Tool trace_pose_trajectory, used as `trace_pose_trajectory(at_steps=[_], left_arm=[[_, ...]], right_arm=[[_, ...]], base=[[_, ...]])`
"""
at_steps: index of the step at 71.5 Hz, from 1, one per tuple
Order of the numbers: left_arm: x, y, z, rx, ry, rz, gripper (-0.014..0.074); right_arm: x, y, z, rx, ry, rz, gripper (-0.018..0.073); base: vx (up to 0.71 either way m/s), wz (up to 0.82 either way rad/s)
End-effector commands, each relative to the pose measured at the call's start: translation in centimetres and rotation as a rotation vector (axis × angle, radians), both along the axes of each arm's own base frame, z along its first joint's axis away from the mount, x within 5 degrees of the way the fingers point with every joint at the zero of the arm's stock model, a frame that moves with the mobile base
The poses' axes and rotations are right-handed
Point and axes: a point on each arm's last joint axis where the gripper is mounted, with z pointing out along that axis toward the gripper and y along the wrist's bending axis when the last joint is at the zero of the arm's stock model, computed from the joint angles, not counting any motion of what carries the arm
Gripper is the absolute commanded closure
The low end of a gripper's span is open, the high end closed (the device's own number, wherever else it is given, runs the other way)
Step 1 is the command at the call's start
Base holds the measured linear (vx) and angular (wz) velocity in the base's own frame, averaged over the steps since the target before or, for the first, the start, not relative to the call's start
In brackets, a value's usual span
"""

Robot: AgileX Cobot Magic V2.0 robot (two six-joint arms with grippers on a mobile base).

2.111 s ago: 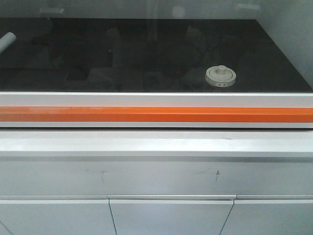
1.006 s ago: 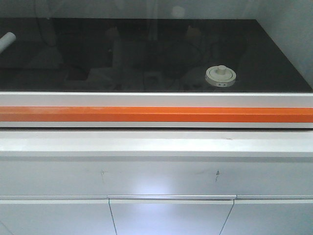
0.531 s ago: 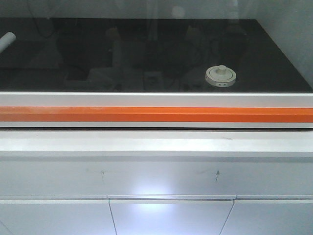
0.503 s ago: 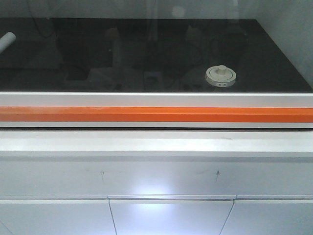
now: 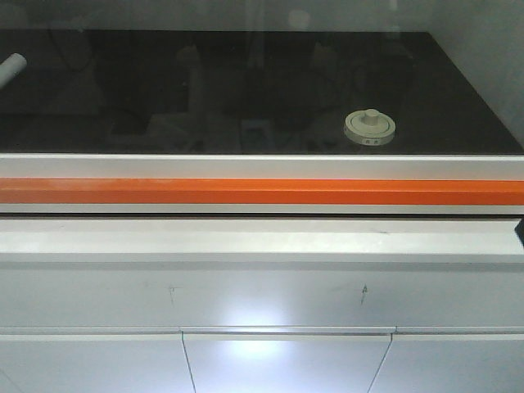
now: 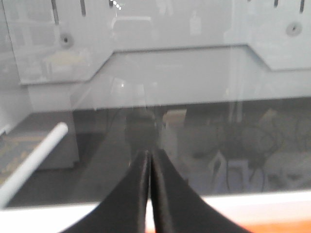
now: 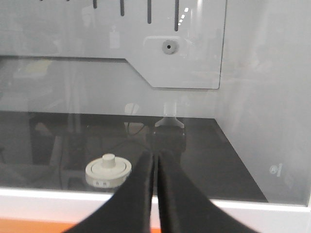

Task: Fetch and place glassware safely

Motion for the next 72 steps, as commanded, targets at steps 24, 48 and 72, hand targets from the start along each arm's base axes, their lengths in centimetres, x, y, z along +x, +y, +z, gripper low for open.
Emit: trace_pose_trajectory(at_steps=[24,48,72], left_arm=[[-1.4,0.4,-6.7,0.007,-0.133,0.043,0.0603],[-0.3,-1.2,-8.6,0.041,-0.062,-0.127,0.0603],[1.2,-1.6,-9.3,0.026,-0.083,-0.172,0.0603]], right_arm=[[-1.2,0.5,-4.1,-0.063,-0.039,0.053,0.0563],[1.1,0.8,-5.9,-0.056,-0.020,0.088,0.0560],[4.0,0.9,-8.5,-0.002,-0.009,0.103,0.0560]], base=[[0.00,0.00],[0.00,0.00],[0.00,0.00]])
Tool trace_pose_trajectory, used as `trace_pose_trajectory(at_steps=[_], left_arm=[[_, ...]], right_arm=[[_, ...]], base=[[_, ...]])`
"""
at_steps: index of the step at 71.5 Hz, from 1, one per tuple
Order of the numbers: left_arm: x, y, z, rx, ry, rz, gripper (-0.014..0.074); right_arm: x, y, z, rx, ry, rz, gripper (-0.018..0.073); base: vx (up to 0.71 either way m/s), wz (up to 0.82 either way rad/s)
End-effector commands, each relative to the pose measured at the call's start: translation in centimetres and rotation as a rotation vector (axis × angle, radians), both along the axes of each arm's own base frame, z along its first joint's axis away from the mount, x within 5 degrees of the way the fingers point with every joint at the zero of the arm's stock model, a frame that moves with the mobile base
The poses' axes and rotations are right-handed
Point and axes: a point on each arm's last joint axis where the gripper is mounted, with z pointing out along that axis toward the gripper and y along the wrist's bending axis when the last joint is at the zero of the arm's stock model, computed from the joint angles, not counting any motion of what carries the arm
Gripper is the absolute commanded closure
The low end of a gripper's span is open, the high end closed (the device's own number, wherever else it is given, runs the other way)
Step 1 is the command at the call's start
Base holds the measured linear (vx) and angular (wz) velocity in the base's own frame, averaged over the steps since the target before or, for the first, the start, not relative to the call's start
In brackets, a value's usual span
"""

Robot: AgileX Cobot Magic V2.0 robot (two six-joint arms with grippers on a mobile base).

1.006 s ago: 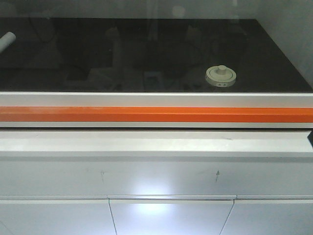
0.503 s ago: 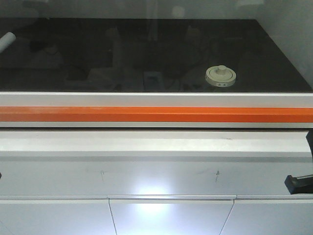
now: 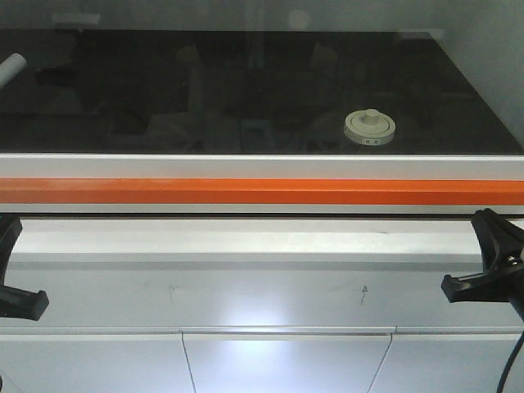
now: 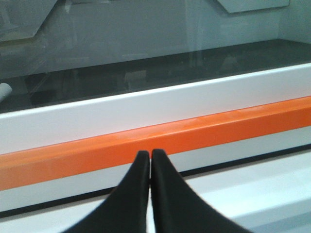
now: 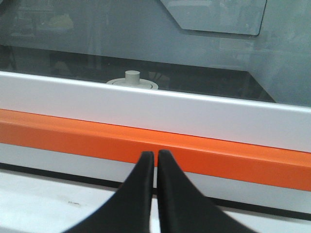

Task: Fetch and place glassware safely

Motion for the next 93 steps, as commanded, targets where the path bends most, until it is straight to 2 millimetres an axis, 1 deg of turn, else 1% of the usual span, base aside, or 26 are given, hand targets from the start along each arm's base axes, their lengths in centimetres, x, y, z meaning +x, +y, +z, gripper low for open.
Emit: trace_pose_trajectory(at_steps=[1,19,25,35,45,55,69,83,93], left_arm=[[0.4,-0.1,1.6,-0.042,-0.127,-0.016,0.0603],[0.4,-0.2,1.7,-0.045,-0.142,-0.019,0.0603],[0.4,-0.2,1.7,-0.045,-0.142,-0.019,0.0603],[0.4,-0.2,1.7,-0.045,-0.142,-0.019,0.0603],[0.4,-0.2,1.7,-0.045,-0.142,-0.019,0.0603],[0.4,-0.2,1.7,-0.045,-0.142,-0.019,0.0603],[0.4,-0.2,1.7,-0.045,-0.142,-0.019,0.0603],[0.4,-0.2,1.7,-0.045,-0.142,-0.019,0.0603],[0.4,-0.2,1.7,-0.045,-0.142,-0.019,0.0603]], right_arm=[[1.0,-0.1,1.2,0.023,-0.145,-0.002,0.0560],[2.4,-0.1,-1.3,0.030,-0.095,-0.004,0.0560],[2.7,-0.1,-1.9,0.010,-0.096,-0.008,0.0560],[3.0,-0.5,-2.5,0.026,-0.097,-0.046,0.0560],[3.6,-0.5,-2.4,0.028,-0.103,-0.053,0.0560],[4.5,-0.5,-1.8,0.030,-0.133,-0.050,0.0560],[5.5,-0.5,-1.5,0.024,-0.111,-0.053,0.0560],[5.6,-0.5,-1.6,0.020,-0.087,-0.055,0.0560],[5.9,-0.6,-2.3,0.023,-0.064,-0.062,0.0560]], base=[[0.00,0.00],[0.00,0.00],[0.00,0.00],[0.00,0.00],[0.00,0.00],[0.00,0.00],[0.00,0.00],[0.00,0.00],[0.00,0.00]])
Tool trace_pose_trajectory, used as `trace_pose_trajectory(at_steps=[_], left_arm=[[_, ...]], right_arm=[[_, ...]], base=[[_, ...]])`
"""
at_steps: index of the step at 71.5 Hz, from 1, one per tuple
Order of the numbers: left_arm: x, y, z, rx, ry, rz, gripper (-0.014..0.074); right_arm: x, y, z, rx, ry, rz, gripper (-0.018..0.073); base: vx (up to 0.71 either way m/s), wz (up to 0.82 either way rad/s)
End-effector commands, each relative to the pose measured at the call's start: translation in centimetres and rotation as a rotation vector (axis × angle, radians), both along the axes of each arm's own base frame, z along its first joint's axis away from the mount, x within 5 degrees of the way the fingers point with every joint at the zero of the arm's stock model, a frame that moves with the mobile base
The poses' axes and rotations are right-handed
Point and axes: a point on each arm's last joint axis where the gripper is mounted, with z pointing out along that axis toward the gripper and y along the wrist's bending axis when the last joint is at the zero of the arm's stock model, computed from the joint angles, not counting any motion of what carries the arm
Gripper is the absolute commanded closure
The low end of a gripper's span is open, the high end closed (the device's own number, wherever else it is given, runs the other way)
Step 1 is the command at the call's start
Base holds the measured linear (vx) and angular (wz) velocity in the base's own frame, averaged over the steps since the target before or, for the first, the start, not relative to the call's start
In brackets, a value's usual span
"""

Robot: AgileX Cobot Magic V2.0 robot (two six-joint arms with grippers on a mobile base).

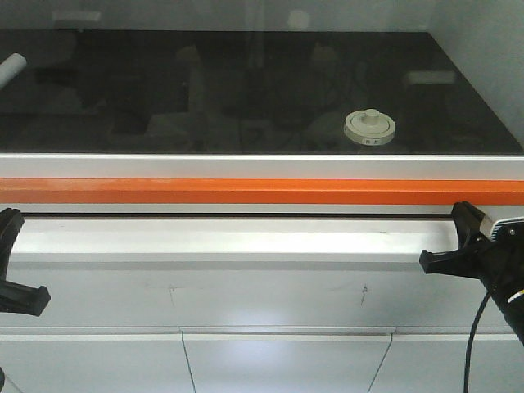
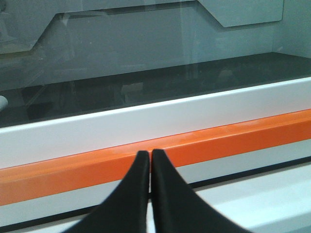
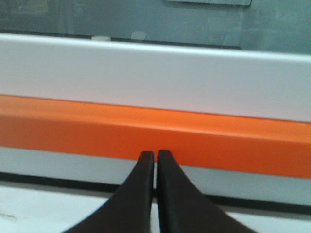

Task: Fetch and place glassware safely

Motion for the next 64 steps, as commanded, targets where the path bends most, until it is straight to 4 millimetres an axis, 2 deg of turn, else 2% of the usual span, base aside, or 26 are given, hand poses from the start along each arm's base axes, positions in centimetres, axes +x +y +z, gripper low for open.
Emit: trace_pose_trajectory(at_steps=[1,11,22,64], left_arm=[[0.2,-0.1,1.5,-0.036,-0.104,-0.007,0.0603],[0.2,-0.1,1.5,-0.036,-0.104,-0.007,0.0603],[0.2,-0.1,1.6,-0.038,-0.113,-0.009,0.0603],[0.2,-0.1,1.7,-0.039,-0.120,-0.010,0.0603]], right_arm=[[0.6,-0.1,1.2,0.006,-0.121,-0.002,0.0560],[1.5,0.0,0.4,0.012,-0.118,-0.001,0.0560],[2.4,0.0,0.5,0.020,-0.156,0.001,0.0560],[3.3,0.0,3.1,0.020,-0.277,0.002,0.0560]], base=[[0.00,0.00],[0.00,0.00],[0.00,0.00],[0.00,0.00]])
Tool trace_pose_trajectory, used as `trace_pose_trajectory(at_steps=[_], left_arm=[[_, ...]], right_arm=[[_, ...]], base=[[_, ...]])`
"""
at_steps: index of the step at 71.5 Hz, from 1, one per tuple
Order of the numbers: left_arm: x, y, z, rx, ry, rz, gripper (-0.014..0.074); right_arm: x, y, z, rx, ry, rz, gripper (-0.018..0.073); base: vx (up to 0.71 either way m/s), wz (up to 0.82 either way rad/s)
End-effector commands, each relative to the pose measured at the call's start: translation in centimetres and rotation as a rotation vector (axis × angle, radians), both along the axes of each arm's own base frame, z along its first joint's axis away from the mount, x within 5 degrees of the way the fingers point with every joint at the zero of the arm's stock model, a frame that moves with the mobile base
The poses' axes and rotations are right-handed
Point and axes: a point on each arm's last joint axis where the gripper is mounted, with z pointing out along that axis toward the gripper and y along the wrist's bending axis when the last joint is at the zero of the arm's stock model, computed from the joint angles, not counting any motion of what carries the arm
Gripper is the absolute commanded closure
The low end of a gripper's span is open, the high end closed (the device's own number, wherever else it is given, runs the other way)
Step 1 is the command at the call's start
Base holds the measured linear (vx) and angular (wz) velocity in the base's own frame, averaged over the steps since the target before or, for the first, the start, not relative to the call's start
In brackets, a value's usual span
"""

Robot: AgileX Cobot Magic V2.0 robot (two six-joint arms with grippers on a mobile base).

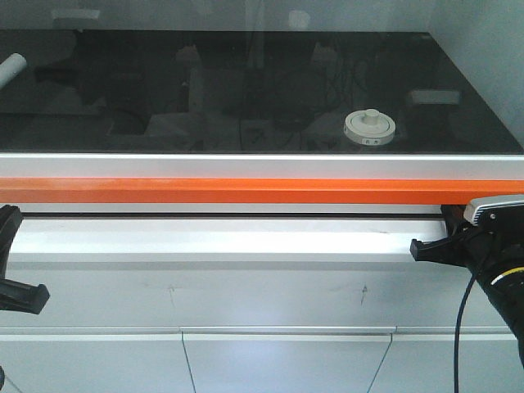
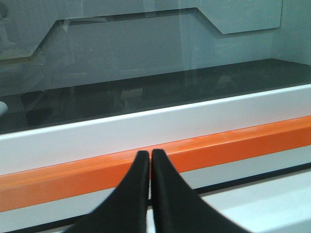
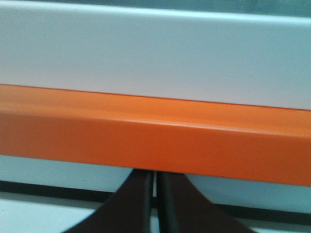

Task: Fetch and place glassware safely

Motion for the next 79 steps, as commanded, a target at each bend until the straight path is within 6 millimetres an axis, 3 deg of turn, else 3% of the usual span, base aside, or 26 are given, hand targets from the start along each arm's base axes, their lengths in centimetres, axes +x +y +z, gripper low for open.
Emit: trace_pose_trajectory(at_steps=[1,26,38,54,79], left_arm=[[0.2,0.0,1.5,-0.031,-0.099,-0.006,0.0603],[1.0,0.5,0.5,-0.071,-0.037,0.058,0.0603],[2.2,0.6,-0.2,0.007,-0.050,0.072,0.0603],[3.8,1.5,-2.1,-0.070,-0.029,0.171,0.0603],[5.4,1.6,-5.1,-0.036,-0.012,0.193,0.0603]], right_arm=[[0.6,0.0,4.1,0.017,-0.316,0.006,0.0560],[0.6,0.0,4.0,0.017,-0.310,0.005,0.0560],[0.6,0.0,4.0,0.017,-0.310,0.005,0.0560],[0.6,0.0,4.0,0.017,-0.312,0.007,0.0560],[0.6,0.0,4.0,0.016,-0.309,0.008,0.0560]], base=[[0.00,0.00],[0.00,0.00],[0.00,0.00],[0.00,0.00],[0.00,0.00]])
